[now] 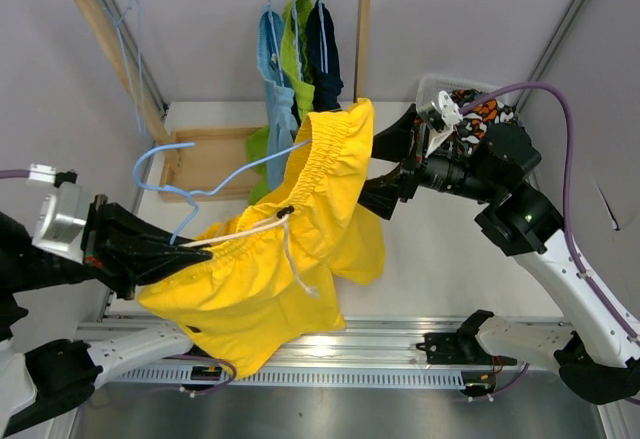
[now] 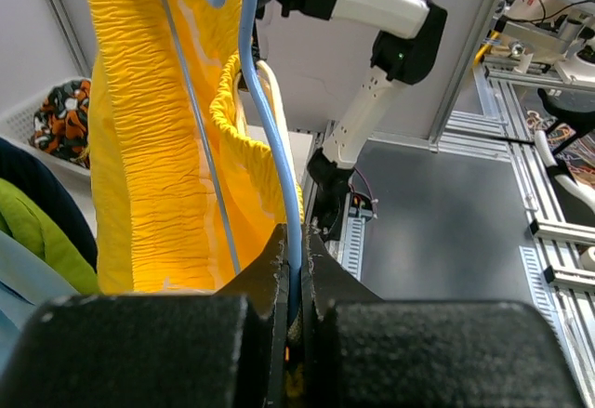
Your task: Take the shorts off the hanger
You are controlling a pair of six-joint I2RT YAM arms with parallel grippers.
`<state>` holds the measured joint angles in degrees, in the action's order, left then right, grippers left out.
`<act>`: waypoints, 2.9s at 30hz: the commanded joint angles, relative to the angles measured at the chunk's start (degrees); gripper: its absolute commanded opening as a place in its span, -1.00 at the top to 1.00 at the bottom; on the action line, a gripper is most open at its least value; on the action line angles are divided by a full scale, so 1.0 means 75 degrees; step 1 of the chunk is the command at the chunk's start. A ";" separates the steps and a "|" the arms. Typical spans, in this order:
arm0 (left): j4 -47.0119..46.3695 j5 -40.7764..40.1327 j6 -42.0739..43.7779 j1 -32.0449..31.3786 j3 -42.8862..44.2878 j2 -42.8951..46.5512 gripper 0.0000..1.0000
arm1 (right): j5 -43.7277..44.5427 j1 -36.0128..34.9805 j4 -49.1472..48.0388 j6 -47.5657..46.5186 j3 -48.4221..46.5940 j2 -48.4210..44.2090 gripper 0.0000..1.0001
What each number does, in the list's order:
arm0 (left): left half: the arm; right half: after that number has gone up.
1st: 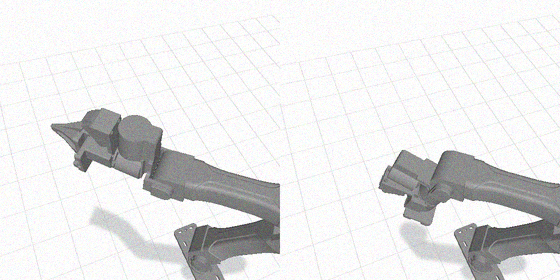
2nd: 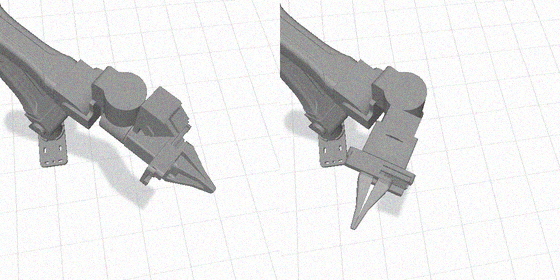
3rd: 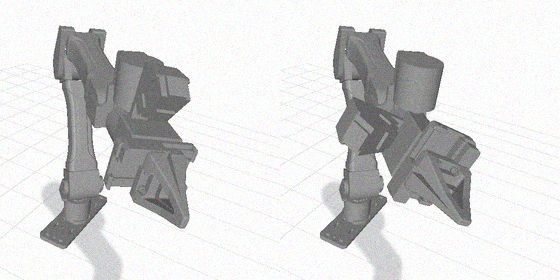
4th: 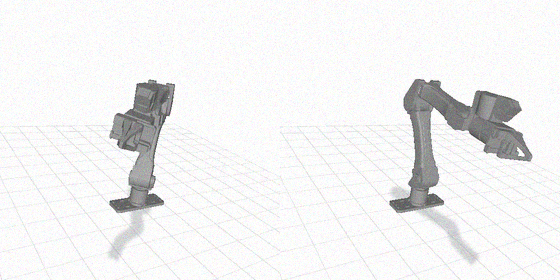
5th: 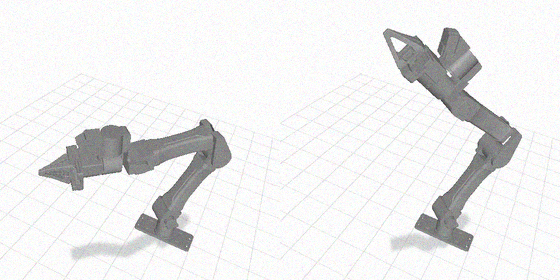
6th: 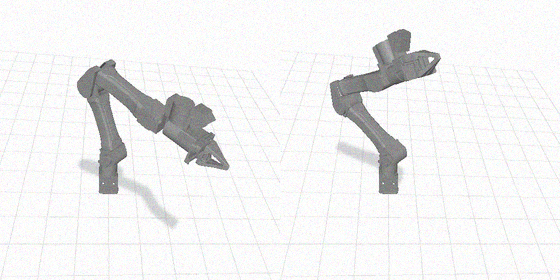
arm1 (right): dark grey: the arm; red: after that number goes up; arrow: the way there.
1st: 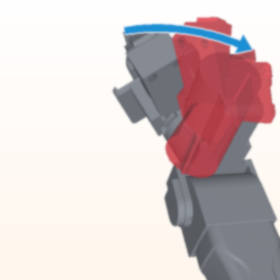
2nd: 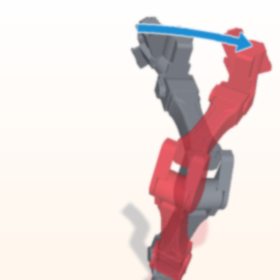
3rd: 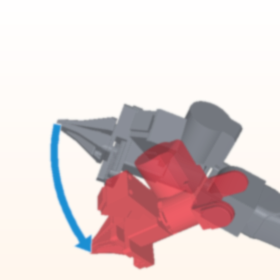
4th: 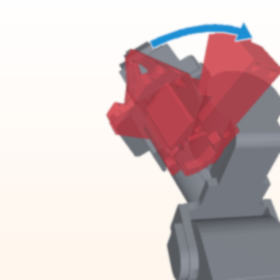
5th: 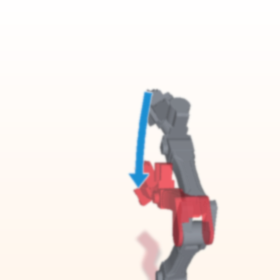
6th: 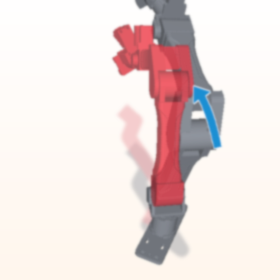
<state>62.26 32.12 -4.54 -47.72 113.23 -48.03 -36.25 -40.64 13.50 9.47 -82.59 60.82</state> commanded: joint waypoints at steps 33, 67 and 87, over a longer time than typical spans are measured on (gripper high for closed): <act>-0.0755 -0.0507 -0.0099 -0.0059 -0.0648 0.0474 1.00 | 0.0987 0.0087 -0.1039 -0.0267 0.0746 -0.0069 1.00; -0.2084 -0.3777 -0.0192 -0.0059 -0.1853 0.1480 1.00 | -0.0679 0.4671 -0.1910 0.2483 0.3076 -0.2296 1.00; -0.4891 -0.2643 -0.0040 -0.0059 -0.2288 0.0779 1.00 | 0.1997 -0.1261 -0.0989 0.0482 0.1614 -0.0996 -0.99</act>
<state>34.15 9.54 -5.52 -47.88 96.29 -42.57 -23.70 -49.67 13.34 13.39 -66.81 52.07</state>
